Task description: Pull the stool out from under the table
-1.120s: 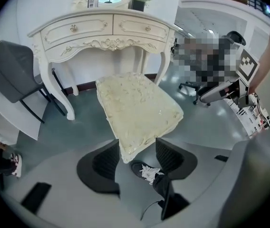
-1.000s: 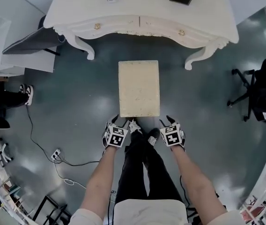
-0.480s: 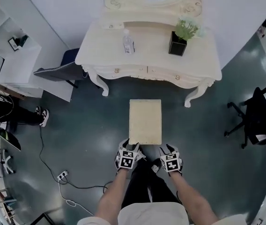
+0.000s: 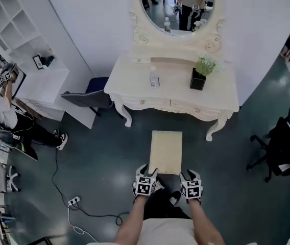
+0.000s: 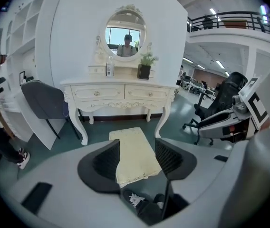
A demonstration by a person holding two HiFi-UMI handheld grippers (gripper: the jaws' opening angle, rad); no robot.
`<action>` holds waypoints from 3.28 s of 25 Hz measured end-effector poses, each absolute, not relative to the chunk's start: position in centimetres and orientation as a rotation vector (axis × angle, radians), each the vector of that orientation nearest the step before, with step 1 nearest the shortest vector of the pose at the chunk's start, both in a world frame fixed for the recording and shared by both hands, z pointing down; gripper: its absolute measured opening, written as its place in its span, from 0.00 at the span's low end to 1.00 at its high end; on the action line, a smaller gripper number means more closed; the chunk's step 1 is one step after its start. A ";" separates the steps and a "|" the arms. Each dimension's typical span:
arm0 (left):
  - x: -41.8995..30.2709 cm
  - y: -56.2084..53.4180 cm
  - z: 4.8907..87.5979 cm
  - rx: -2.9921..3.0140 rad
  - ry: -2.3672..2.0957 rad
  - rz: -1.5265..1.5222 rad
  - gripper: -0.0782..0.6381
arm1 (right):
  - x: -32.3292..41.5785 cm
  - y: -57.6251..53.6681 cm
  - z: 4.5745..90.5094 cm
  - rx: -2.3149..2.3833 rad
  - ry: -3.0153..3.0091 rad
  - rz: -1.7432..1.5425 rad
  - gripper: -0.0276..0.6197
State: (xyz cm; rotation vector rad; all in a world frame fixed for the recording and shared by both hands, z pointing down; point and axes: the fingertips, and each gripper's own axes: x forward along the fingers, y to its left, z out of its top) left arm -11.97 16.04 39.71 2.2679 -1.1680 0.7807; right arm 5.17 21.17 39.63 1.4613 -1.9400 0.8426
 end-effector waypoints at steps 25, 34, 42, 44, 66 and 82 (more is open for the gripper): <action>-12.2 18.7 32.7 2.326 -1.249 0.643 0.44 | 4.5 23.6 33.5 1.497 -2.127 0.775 0.32; -12.1 18.6 32.9 2.298 -1.266 0.648 0.23 | 5.1 23.6 33.8 1.525 -2.118 0.806 0.22; -12.0 18.4 32.3 2.288 -1.268 0.625 0.13 | 5.8 22.4 32.6 1.574 -2.127 0.737 0.11; -11.9 18.5 32.1 2.294 -1.255 0.616 0.13 | 5.6 22.3 32.7 1.564 -2.130 0.729 0.11; -11.3 19.0 31.5 2.329 -1.240 0.554 0.13 | 5.2 23.4 33.7 1.535 -2.121 0.806 0.11; -11.3 18.5 31.1 2.337 -1.251 0.549 0.13 | 5.2 23.0 33.3 1.550 -2.136 0.820 0.11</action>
